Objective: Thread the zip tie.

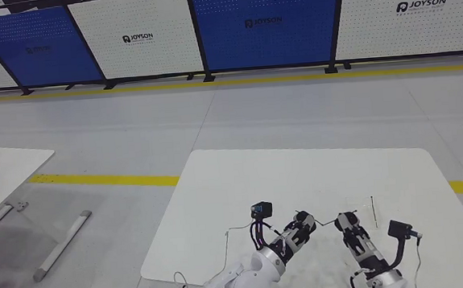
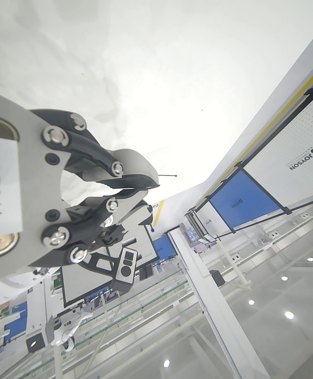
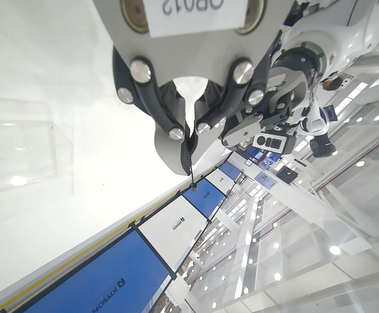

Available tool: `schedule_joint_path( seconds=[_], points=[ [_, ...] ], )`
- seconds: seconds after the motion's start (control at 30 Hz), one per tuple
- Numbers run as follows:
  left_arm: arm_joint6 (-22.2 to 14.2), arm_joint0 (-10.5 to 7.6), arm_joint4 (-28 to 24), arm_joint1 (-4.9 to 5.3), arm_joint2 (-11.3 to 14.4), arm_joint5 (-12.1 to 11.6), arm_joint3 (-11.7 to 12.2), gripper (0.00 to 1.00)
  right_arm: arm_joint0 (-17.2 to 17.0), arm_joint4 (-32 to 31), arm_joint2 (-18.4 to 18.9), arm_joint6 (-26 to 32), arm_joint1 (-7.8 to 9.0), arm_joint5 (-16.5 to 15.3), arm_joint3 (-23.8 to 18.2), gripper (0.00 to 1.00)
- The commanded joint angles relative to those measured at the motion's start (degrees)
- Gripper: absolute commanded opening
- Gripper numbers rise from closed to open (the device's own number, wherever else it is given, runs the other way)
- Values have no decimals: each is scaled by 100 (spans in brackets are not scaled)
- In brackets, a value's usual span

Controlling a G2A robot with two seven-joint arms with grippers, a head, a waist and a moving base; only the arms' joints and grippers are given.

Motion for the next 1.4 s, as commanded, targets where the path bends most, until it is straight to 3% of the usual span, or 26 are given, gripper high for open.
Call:
schedule_joint_path(
  seconds=[0.0, 0.37, 0.7, 1.13, 1.23, 1.37],
  points=[
    [0, 0, 0, 0, 0, 0, 0, 0, 14, 9, -12, 1, -8, -8, 18, 0],
    [0, 0, 0, 0, 0, 0, 0, 0, 67, 142, -99, 11, -52, -221, 179, 0],
    [2, 4, -18, -1, 0, -11, 0, 0, 71, 144, -100, -2, -53, -230, 187, 0],
    [-73, 106, -1323, -74, -173, -859, 107, 0, 12, 222, -68, -328, -83, -554, 150, 0],
    [-71, 113, -1599, -91, -211, -948, 151, 0, 14, 204, -148, -374, -84, -554, 69, 0],
    [4, 88, -1537, -101, -205, -897, 203, 0, 34, 246, -141, -408, -70, -554, 87, 0]
  ],
)
